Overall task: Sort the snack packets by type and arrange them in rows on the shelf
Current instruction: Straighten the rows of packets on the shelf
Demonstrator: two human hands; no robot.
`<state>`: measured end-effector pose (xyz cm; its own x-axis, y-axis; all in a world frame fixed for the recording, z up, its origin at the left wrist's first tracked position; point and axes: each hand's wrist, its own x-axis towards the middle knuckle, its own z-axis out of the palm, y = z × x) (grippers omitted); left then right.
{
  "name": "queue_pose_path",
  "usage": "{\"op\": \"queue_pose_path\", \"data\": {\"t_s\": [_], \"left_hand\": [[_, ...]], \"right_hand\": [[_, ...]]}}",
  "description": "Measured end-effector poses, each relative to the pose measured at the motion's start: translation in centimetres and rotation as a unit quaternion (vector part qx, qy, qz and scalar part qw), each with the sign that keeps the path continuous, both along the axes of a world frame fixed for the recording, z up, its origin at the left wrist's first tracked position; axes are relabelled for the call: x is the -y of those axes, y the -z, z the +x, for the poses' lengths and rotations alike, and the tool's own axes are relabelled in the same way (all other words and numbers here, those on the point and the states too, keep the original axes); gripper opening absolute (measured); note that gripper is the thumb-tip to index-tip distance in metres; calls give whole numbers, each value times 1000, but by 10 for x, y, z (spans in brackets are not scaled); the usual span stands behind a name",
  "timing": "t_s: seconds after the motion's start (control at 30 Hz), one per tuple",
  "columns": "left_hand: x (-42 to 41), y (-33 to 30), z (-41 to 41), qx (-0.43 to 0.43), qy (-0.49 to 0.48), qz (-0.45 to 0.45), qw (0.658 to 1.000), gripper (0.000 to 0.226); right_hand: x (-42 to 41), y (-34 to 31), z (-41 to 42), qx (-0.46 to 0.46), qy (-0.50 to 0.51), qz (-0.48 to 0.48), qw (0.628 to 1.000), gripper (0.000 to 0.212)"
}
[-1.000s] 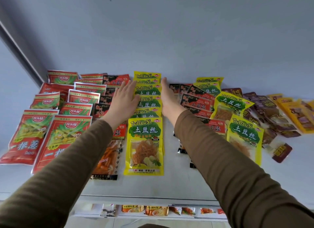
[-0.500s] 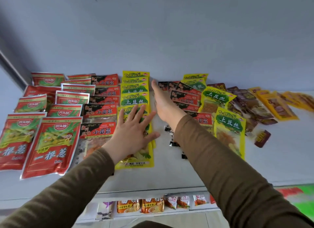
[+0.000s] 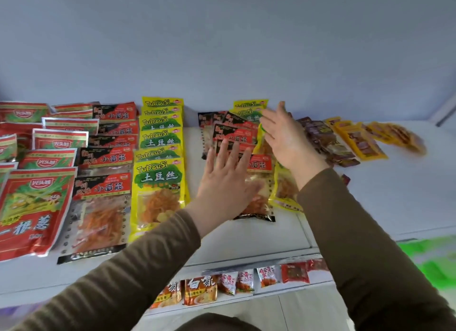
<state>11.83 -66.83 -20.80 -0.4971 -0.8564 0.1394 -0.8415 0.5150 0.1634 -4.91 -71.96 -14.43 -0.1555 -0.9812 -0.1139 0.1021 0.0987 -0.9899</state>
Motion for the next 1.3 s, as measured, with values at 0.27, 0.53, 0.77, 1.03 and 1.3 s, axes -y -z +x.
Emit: {"op": "queue_pose_path", "data": {"t_s": [0.27, 0.53, 0.77, 1.03, 1.3], "left_hand": [[21, 33, -43, 30, -79, 2, 996, 78], [24, 38, -10, 26, -105, 8, 994, 74], [22, 22, -6, -44, -121, 44, 991, 77], [20, 38, -8, 51, -179, 42, 982, 75], [26, 43, -11, 54, -196, 41, 978, 76]], "right_hand": [[7, 45, 10, -129, -74, -24, 989, 71], [7, 73, -29, -240, -132, -123, 954, 75], [12, 57, -28, -108, -104, -70, 986, 70], [21, 53, 35, -12, -148, 55, 987, 64], [44, 46, 35, -25, -108, 55, 992, 60]]}}
